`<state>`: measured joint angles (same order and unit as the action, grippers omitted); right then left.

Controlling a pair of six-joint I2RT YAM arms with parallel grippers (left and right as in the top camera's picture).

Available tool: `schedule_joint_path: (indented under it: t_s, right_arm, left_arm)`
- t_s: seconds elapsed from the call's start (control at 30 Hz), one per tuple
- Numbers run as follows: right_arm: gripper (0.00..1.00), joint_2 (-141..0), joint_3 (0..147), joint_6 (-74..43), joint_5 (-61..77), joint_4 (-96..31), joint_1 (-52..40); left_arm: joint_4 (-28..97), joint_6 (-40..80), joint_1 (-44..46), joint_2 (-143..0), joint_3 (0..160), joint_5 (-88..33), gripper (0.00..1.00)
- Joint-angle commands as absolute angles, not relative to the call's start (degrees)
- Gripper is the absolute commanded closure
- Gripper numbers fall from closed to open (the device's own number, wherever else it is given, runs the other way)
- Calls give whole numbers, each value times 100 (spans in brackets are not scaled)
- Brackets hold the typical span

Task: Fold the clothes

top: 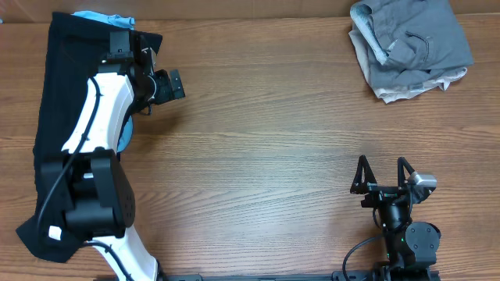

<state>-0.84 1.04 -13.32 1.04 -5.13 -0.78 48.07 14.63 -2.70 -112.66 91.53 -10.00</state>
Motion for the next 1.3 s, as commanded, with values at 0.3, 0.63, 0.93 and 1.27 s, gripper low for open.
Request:
schedule_joint_path:
  t_s: [0.3, 0.63, 0.93, 1.27]
  right_arm:
    - [0, -23, 47, -1354, 49, -475, -58]
    - [0, -23, 47, -1354, 49, -475, -58]
    - [0, -23, 47, -1354, 49, -473, -58]
    - [0, -23, 47, -1354, 49, -475, -58]
  left_arm:
    - [4541, 1361, 228, -8873, 8912, -681, 0]
    - [491, 161, 215, -6027, 4707, -1236, 0]
    - [-1245, -174, -25, -3004, 1365, -1271, 0]
    - [-1269, -178, -115, -906, 145, -945, 0]
